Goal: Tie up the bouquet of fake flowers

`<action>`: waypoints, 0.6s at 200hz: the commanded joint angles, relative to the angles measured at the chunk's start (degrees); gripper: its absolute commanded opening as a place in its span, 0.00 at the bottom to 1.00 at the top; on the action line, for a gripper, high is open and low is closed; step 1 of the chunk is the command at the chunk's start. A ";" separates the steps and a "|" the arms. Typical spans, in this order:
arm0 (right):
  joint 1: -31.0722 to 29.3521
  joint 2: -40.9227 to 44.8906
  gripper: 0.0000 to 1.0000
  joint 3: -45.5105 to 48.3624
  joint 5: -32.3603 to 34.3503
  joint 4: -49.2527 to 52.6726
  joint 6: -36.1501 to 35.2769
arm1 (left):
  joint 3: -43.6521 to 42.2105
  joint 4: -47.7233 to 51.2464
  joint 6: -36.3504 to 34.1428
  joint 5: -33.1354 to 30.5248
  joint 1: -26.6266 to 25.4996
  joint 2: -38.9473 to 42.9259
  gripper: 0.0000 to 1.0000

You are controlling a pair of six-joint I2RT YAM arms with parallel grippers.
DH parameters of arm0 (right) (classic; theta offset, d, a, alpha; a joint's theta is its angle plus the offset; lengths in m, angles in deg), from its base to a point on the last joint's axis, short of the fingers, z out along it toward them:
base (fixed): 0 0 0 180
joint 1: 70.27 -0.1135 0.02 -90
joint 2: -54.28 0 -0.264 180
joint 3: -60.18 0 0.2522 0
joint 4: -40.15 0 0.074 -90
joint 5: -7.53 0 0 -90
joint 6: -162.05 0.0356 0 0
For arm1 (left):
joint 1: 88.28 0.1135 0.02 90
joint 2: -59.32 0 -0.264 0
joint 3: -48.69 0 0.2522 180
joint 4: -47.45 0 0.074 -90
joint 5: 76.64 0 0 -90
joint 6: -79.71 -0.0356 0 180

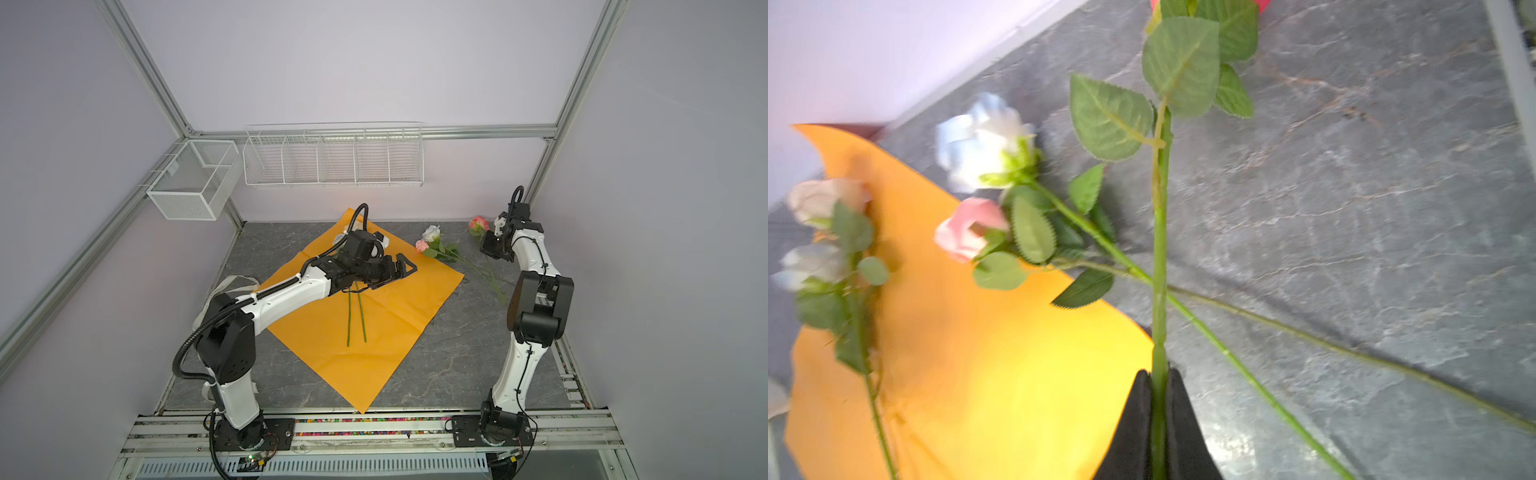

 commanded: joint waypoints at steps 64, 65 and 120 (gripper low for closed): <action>-25.23 4.99 0.07 8.82 -1.86 -18.34 18.43 | -21.22 3.22 -2.39 -4.22 14.42 23.24 0.99; -25.49 4.91 0.07 8.75 -1.88 -18.57 18.58 | -21.39 3.31 -2.36 -4.26 14.59 23.45 0.99; -38.83 -0.68 0.07 3.92 4.95 -23.95 23.21 | -31.32 5.93 -1.59 -6.65 21.49 36.28 0.99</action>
